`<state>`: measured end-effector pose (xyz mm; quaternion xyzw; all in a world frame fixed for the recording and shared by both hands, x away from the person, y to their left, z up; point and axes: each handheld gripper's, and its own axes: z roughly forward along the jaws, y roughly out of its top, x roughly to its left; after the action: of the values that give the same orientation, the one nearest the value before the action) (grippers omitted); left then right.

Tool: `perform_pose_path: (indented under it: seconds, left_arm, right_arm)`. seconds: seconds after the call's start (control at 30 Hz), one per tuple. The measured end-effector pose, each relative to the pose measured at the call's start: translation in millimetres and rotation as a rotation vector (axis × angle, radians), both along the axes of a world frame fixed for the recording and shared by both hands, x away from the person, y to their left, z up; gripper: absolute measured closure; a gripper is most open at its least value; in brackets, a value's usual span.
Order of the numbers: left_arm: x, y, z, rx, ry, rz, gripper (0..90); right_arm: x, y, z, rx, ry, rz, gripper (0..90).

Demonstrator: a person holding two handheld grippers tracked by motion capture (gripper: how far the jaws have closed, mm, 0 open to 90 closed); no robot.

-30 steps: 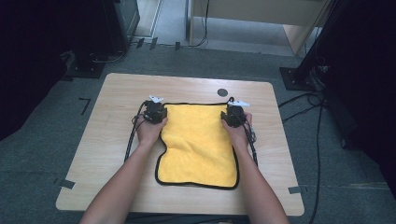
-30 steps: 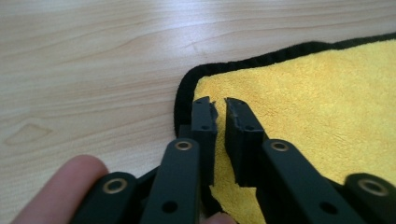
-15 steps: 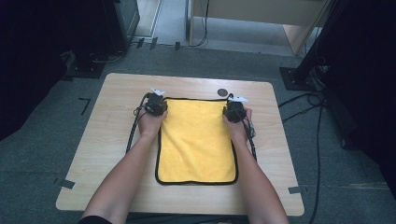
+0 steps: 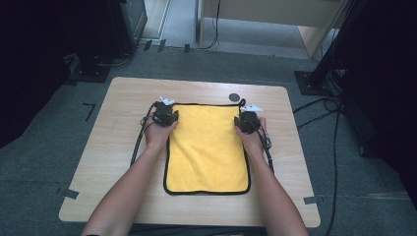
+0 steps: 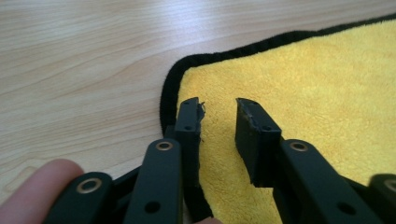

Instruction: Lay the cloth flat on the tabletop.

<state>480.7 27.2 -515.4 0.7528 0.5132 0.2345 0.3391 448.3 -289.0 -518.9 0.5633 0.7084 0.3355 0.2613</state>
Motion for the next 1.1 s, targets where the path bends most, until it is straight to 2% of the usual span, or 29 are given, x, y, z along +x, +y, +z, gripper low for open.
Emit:
perform_pose_path:
  seconds: [0.07,0.13,0.2,0.23,0.27,0.3,0.37,0.4,0.47,0.57,0.63,0.7,0.83,1.03,1.1]
  left_arm:
    - [-0.1,-2.8,-0.5,0.029,-0.009,-0.003,75.5]
    - [1.4,-4.4,-0.5,0.053,-0.016,-0.012,79.5]
    - [3.0,-5.2,-0.5,0.066,-0.021,-0.005,80.4]
    - [4.3,-4.7,-0.6,0.060,-0.021,0.003,79.7]
    - [5.1,-3.7,-0.3,0.049,-0.015,0.009,78.0]
    - [6.1,-1.7,-0.3,0.022,-0.009,0.012,76.1]
    - [7.1,2.3,0.0,-0.025,0.002,0.006,68.8]
    - [7.1,4.2,0.1,-0.036,0.002,0.010,67.0]
    - [7.6,5.9,0.2,-0.029,-0.010,0.021,66.3]
    - [9.2,6.4,0.3,-0.048,-0.014,0.044,64.9]
    - [9.2,5.5,0.5,-0.047,-0.008,0.045,65.0]
    - [9.5,4.0,0.2,-0.042,-0.001,0.040,65.0]
    - [10.6,4.5,0.2,-0.035,0.005,0.025,61.9]
    - [9.1,5.9,1.5,-0.028,-0.013,-0.008,54.3]
    - [8.0,8.7,3.2,-0.043,-0.016,-0.006,52.6]
  right_arm:
    - [2.2,-0.7,-0.6,-0.016,-0.007,-0.004,75.6]
    - [4.6,0.1,-1.5,-0.069,-0.022,-0.002,79.2]
    - [7.0,0.7,-1.6,-0.094,-0.025,-0.019,79.3]
    - [8.5,0.1,-1.5,-0.100,-0.024,-0.035,78.7]
    - [9.6,-0.6,-0.4,-0.079,-0.009,-0.053,76.7]
    - [10.0,-1.6,1.1,-0.062,0.004,-0.070,74.6]
    - [6.2,-1.2,6.1,-0.036,-0.005,-0.090,71.1]
    - [2.6,-0.5,9.8,-0.016,-0.022,-0.076,70.1]
    - [-8.6,4.9,18.7,0.031,-0.046,-0.054,70.1]
    - [-33.0,23.1,30.0,0.093,-0.061,0.031,68.9]
    - [-54.3,42.1,34.0,0.074,-0.084,0.120,68.5]
    - [-69.0,54.3,34.3,0.059,-0.094,0.171,68.1]
    - [-98.9,72.9,30.0,0.080,-0.096,0.264,66.3]
    - [-132.5,87.7,24.9,0.087,-0.086,0.352,62.5]
    - [-143.3,91.8,24.3,0.097,-0.084,0.380,61.1]
